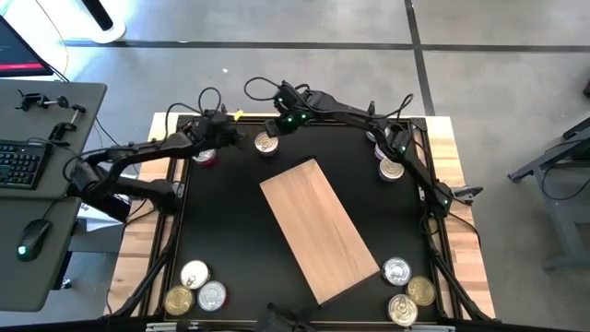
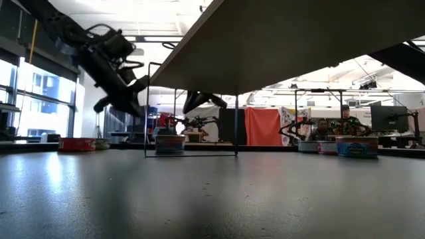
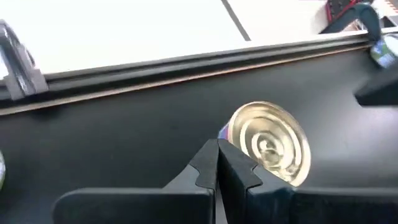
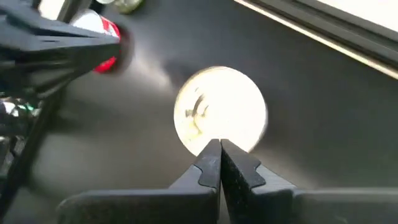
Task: Stack canned seafood by type on shelf
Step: Put the blue tuna can on the shelf
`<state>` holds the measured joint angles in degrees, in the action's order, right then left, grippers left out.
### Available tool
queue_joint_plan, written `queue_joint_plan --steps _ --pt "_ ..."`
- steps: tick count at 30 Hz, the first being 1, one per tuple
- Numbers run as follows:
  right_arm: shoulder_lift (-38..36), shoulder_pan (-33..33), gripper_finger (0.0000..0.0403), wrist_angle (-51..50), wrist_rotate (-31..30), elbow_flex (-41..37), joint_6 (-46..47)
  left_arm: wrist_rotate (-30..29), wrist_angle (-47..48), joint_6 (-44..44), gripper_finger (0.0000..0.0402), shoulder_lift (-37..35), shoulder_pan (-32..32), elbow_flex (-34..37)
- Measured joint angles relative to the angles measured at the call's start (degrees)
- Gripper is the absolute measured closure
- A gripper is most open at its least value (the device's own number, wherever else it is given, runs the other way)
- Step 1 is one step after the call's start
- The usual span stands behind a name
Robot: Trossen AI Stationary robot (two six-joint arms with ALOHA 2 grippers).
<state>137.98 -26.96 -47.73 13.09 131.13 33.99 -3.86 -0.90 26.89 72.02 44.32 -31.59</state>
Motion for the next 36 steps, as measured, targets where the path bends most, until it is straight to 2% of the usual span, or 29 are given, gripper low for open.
queue_joint_plan --steps 4,7,12,17,26,29,34,36 --pt "1.81 0.25 0.0403 0.25 0.91 0.00 0.57 6.86 -5.54 1.69 0.0401 6.55 1.04 0.02" --pt "2.42 0.37 0.0403 0.37 1.40 -0.04 1.10 9.69 -9.89 5.01 0.0401 11.28 0.89 0.00" --pt "3.04 0.46 0.0403 0.38 1.43 0.00 1.67 9.02 -12.69 9.92 0.0401 15.96 0.89 0.04" --pt "3.48 0.66 0.0403 -0.16 0.79 -0.04 1.63 8.53 -14.95 10.60 0.0401 17.90 0.23 0.02" --pt "3.49 0.55 0.0403 -2.42 -0.61 -0.04 0.26 8.21 -20.57 14.41 0.0402 23.91 -3.85 0.02" --pt "3.54 0.51 0.0403 -5.11 -1.62 -0.04 -2.82 8.12 -22.60 15.95 0.0401 25.29 -5.74 0.02" --pt "3.54 0.23 0.0403 -7.32 -2.87 -0.04 -4.29 9.09 -23.24 16.29 0.0401 23.24 -8.14 0.07" --pt "3.49 -0.06 0.0403 -6.61 -2.32 -0.04 -3.66 6.57 -22.43 14.75 0.0402 20.03 -7.76 -0.02"
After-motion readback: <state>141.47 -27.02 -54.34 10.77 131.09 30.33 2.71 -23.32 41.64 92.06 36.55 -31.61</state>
